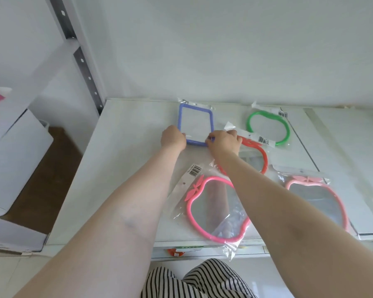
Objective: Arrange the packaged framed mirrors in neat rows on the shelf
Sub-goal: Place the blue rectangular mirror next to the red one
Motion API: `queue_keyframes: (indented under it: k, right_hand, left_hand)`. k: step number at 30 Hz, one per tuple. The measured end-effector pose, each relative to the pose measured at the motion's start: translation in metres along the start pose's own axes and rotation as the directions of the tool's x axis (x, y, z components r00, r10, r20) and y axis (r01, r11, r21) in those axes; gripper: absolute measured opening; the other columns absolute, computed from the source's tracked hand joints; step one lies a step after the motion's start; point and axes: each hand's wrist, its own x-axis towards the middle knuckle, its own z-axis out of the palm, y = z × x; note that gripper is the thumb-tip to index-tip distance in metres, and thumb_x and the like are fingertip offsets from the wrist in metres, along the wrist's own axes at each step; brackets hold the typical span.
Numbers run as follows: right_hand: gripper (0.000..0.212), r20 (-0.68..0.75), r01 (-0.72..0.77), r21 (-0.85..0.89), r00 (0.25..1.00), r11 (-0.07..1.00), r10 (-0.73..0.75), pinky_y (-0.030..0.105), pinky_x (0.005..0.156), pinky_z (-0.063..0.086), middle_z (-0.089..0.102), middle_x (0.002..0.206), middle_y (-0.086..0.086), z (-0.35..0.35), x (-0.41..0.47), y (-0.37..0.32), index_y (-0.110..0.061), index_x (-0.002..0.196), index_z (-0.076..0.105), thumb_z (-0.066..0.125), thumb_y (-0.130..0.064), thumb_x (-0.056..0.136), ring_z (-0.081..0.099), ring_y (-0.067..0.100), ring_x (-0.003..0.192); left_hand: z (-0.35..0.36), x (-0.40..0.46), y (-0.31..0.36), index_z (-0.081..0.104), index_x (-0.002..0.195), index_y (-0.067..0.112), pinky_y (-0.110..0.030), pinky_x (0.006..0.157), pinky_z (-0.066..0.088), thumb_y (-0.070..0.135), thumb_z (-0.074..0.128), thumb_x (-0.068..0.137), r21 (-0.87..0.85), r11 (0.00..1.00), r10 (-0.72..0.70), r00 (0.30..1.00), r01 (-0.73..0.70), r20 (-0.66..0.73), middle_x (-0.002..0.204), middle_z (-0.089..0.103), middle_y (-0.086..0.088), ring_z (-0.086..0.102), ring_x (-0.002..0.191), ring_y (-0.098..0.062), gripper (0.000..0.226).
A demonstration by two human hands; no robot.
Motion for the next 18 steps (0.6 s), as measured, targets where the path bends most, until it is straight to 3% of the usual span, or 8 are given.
queue_keyframes:
  k: [3,6,8,9,11,15,18]
  right_hand:
    - [0.03,0.018,0.036,0.088,0.999,0.995,-0.038,0.036,0.095,0.03,0.065,0.111,0.01,-0.012,-0.008,-0.007,-0.024,0.116,0.065,0.051,-0.033,0.091,0.036,0.028,0.123]
    - [0.048,0.045,0.003,0.295,0.999,0.956,-0.017,0.035,0.095,0.038,0.062,0.12,0.011,-0.031,-0.02,-0.023,-0.02,0.135,0.049,0.057,-0.033,0.089,0.041,0.028,0.125]
    - [0.049,0.123,-0.11,0.436,0.99,0.893,0.063,0.032,0.08,0.045,0.065,0.114,0.01,-0.047,-0.028,-0.037,-0.014,0.133,0.051,0.058,-0.032,0.089,0.056,0.028,0.111]
    - [0.042,0.168,-0.155,0.507,0.983,0.848,0.079,0.03,0.069,0.045,0.067,0.101,0.008,-0.056,-0.033,-0.043,-0.009,0.125,0.058,0.058,-0.03,0.088,0.062,0.027,0.093]
    - [0.027,0.202,-0.207,0.638,0.974,0.742,0.098,0.027,0.055,0.042,0.064,0.07,0.004,-0.069,-0.047,-0.052,-0.003,0.103,0.07,0.06,-0.022,0.087,0.055,0.022,0.06]
    - [0.016,0.224,-0.287,0.77,0.958,0.569,0.18,0.028,0.056,0.046,0.059,0.059,0.004,-0.082,-0.084,-0.055,-0.002,0.096,0.069,0.065,-0.01,0.082,0.053,0.021,0.053]
    - [0.02,0.206,-0.302,0.776,0.951,0.554,0.23,0.024,0.053,0.048,0.061,0.059,0.005,-0.088,-0.116,-0.047,-0.007,0.1,0.068,0.067,-0.009,0.08,0.055,0.014,0.047]
  left_hand:
    - [-0.017,-0.009,0.001,0.058,0.105,-0.001,-0.022,0.051,0.055,-0.003,0.052,0.087,-0.395,0.9,-0.186,0.982,0.187,0.043,0.114,0.063,-0.014,0.073,0.068,-0.031,0.019]
    - [-0.046,-0.025,0.007,0.063,0.102,0.001,-0.014,0.037,0.046,-0.007,0.051,0.086,-0.521,0.826,-0.246,0.969,0.215,0.011,0.105,0.064,-0.011,0.06,0.031,-0.01,0.021]
    - [-0.067,-0.039,0.014,0.065,0.103,-0.002,-0.013,0.037,0.048,-0.008,0.056,0.084,-0.597,0.77,-0.27,0.963,0.225,0.015,0.095,0.064,-0.013,0.059,0.033,-0.011,0.022]
    - [-0.077,-0.047,0.017,0.066,0.104,-0.002,-0.013,0.036,0.048,-0.009,0.058,0.084,-0.623,0.747,-0.279,0.96,0.231,0.021,0.089,0.063,-0.012,0.059,0.037,-0.013,0.023]
    - [-0.095,-0.063,0.021,0.065,0.11,-0.004,-0.013,0.037,0.049,-0.011,0.058,0.083,-0.647,0.724,-0.283,0.958,0.241,0.04,0.085,0.06,-0.013,0.058,0.037,-0.013,0.028]
    - [-0.121,-0.102,0.02,0.058,0.109,0.006,-0.015,0.036,0.05,-0.013,0.056,0.085,-0.692,0.666,-0.239,0.958,0.28,0.158,0.073,0.056,-0.01,0.054,0.057,-0.017,0.03]
    - [-0.129,-0.135,0.013,0.054,0.103,0.009,-0.016,0.038,0.05,-0.012,0.057,0.086,-0.662,0.675,-0.22,0.945,0.327,0.243,0.071,0.054,-0.008,0.054,0.06,-0.016,0.027]
